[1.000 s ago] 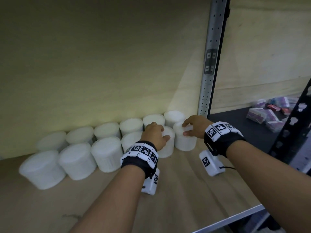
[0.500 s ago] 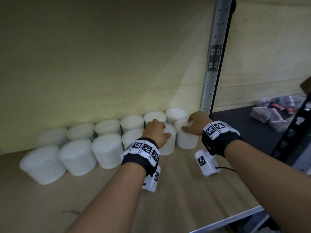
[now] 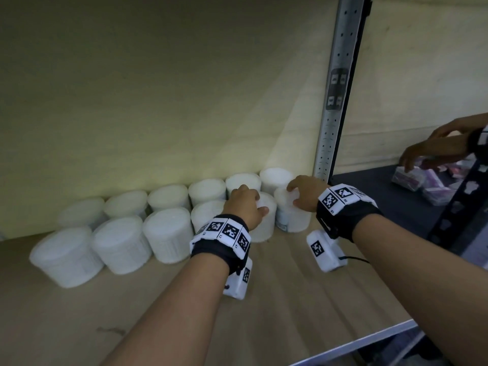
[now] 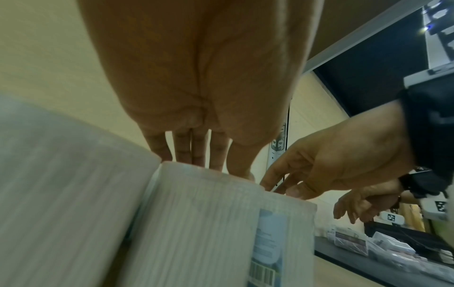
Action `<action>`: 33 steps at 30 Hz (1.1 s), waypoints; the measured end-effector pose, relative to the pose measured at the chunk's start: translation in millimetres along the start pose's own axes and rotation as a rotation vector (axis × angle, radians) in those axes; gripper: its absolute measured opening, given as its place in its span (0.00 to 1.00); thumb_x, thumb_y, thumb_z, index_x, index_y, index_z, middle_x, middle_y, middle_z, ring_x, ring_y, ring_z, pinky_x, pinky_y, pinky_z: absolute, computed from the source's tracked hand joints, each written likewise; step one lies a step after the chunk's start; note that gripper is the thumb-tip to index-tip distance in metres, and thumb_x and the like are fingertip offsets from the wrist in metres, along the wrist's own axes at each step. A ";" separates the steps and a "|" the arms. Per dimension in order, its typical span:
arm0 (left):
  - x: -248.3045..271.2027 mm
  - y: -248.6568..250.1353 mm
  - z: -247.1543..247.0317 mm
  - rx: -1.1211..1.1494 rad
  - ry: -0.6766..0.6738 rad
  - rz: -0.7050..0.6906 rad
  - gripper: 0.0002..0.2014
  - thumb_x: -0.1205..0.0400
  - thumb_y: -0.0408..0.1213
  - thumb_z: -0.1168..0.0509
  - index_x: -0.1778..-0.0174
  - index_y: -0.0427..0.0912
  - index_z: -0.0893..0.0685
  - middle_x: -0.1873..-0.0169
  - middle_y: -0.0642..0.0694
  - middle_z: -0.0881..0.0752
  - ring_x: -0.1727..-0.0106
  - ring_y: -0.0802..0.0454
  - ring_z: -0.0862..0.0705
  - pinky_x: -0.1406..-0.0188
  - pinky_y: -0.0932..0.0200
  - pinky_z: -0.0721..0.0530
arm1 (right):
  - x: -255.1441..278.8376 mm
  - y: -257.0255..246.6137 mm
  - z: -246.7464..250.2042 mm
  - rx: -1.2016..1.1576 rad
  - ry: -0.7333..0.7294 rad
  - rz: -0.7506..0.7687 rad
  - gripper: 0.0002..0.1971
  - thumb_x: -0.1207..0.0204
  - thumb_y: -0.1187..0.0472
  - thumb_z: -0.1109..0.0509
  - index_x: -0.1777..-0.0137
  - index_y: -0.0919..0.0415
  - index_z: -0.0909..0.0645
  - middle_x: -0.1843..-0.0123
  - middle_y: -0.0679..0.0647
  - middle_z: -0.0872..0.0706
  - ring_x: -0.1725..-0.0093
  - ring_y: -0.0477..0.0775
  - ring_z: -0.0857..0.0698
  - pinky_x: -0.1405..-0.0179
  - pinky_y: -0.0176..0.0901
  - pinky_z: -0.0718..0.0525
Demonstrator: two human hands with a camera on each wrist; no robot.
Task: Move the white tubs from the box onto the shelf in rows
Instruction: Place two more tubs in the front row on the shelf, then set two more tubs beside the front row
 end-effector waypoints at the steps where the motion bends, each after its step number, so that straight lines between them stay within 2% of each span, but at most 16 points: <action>1: -0.1 -0.5 0.1 0.003 -0.001 0.000 0.23 0.18 0.46 0.35 0.29 0.40 0.24 0.30 0.41 0.27 0.27 0.43 0.29 0.29 0.49 0.26 | 1.2 -1.5 0.0 -0.010 -0.013 0.013 0.24 0.20 0.67 0.38 0.24 0.58 0.28 0.22 0.55 0.29 0.24 0.56 0.26 0.28 0.42 0.27; 3: -0.7 -1.4 -0.4 0.007 -0.003 0.000 0.23 0.18 0.46 0.35 0.29 0.40 0.24 0.30 0.41 0.28 0.27 0.43 0.29 0.29 0.49 0.27 | 1.7 -3.7 1.5 -0.048 -0.019 0.038 0.25 0.21 0.68 0.38 0.24 0.56 0.28 0.21 0.55 0.30 0.23 0.56 0.28 0.27 0.43 0.28; 5: -0.6 -1.8 -0.5 0.014 -0.004 0.004 0.23 0.18 0.46 0.35 0.29 0.40 0.24 0.30 0.41 0.28 0.28 0.43 0.29 0.29 0.49 0.27 | -0.6 -3.2 5.1 -0.085 0.026 0.047 0.24 0.23 0.65 0.35 0.26 0.54 0.27 0.22 0.55 0.30 0.23 0.57 0.28 0.25 0.49 0.26; 8: 0.1 -1.1 0.3 0.010 -0.003 0.002 0.23 0.18 0.47 0.35 0.30 0.40 0.24 0.31 0.41 0.28 0.28 0.43 0.29 0.29 0.49 0.27 | 0.8 -1.1 17.0 -0.092 0.159 0.032 0.24 0.23 0.53 0.32 0.27 0.57 0.26 0.27 0.58 0.28 0.26 0.61 0.27 0.28 0.57 0.25; 11: 0.6 -1.3 -0.2 0.008 -0.009 -0.002 0.23 0.18 0.46 0.36 0.29 0.40 0.24 0.30 0.41 0.28 0.27 0.43 0.30 0.28 0.49 0.27 | -1.8 3.1 6.4 0.037 0.090 -0.029 0.32 0.25 0.38 0.35 0.27 0.60 0.27 0.29 0.60 0.26 0.29 0.63 0.25 0.30 0.59 0.24; 14: 1.1 -1.9 0.5 0.020 0.000 -0.001 0.23 0.18 0.46 0.35 0.29 0.40 0.24 0.30 0.41 0.28 0.27 0.43 0.30 0.28 0.49 0.27 | -4.9 3.3 -1.1 0.122 0.052 -0.047 0.37 0.27 0.33 0.38 0.28 0.60 0.27 0.31 0.60 0.25 0.31 0.63 0.24 0.32 0.61 0.23; 21: 1.1 -1.3 0.2 0.022 0.011 -0.006 0.23 0.18 0.46 0.35 0.29 0.40 0.24 0.31 0.41 0.27 0.28 0.43 0.29 0.28 0.48 0.27 | -2.5 -0.2 -0.5 0.120 0.034 -0.014 0.32 0.23 0.39 0.37 0.27 0.60 0.27 0.29 0.59 0.26 0.28 0.63 0.27 0.29 0.60 0.25; 25: 1.3 -0.4 0.9 0.023 0.015 -0.005 0.22 0.18 0.45 0.35 0.30 0.40 0.24 0.31 0.41 0.27 0.28 0.43 0.29 0.29 0.48 0.26 | 0.6 -3.9 2.3 0.079 0.027 0.047 0.27 0.20 0.50 0.35 0.23 0.59 0.29 0.23 0.57 0.29 0.24 0.60 0.28 0.25 0.50 0.27; 28: 1.9 -0.6 0.3 0.026 0.014 -0.002 0.22 0.18 0.45 0.35 0.30 0.40 0.23 0.31 0.41 0.27 0.28 0.43 0.28 0.29 0.48 0.26 | 2.5 -5.2 2.5 0.035 0.004 0.077 0.24 0.20 0.61 0.35 0.23 0.54 0.28 0.22 0.54 0.30 0.24 0.57 0.27 0.28 0.43 0.27; 30: 1.8 -1.1 0.1 0.027 0.012 0.000 0.22 0.18 0.46 0.35 0.30 0.40 0.23 0.31 0.41 0.27 0.28 0.43 0.28 0.29 0.48 0.26 | 3.3 -5.5 1.1 -0.002 -0.023 0.090 0.24 0.21 0.67 0.37 0.25 0.52 0.27 0.21 0.53 0.30 0.24 0.56 0.27 0.29 0.42 0.27; 33: 2.2 -1.0 1.0 0.035 0.013 0.001 0.22 0.18 0.45 0.35 0.30 0.40 0.24 0.31 0.41 0.27 0.28 0.43 0.29 0.29 0.47 0.26 | 3.7 -7.0 5.6 -0.047 -0.010 0.088 0.23 0.21 0.67 0.39 0.27 0.52 0.24 0.21 0.55 0.30 0.24 0.58 0.27 0.30 0.43 0.26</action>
Point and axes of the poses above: each hand's wrist, its own x-axis away from the middle knuckle, its own z-axis out of the back of the hand, y = z × x, the point moved 9 cm from there along -x, towards the middle knuckle
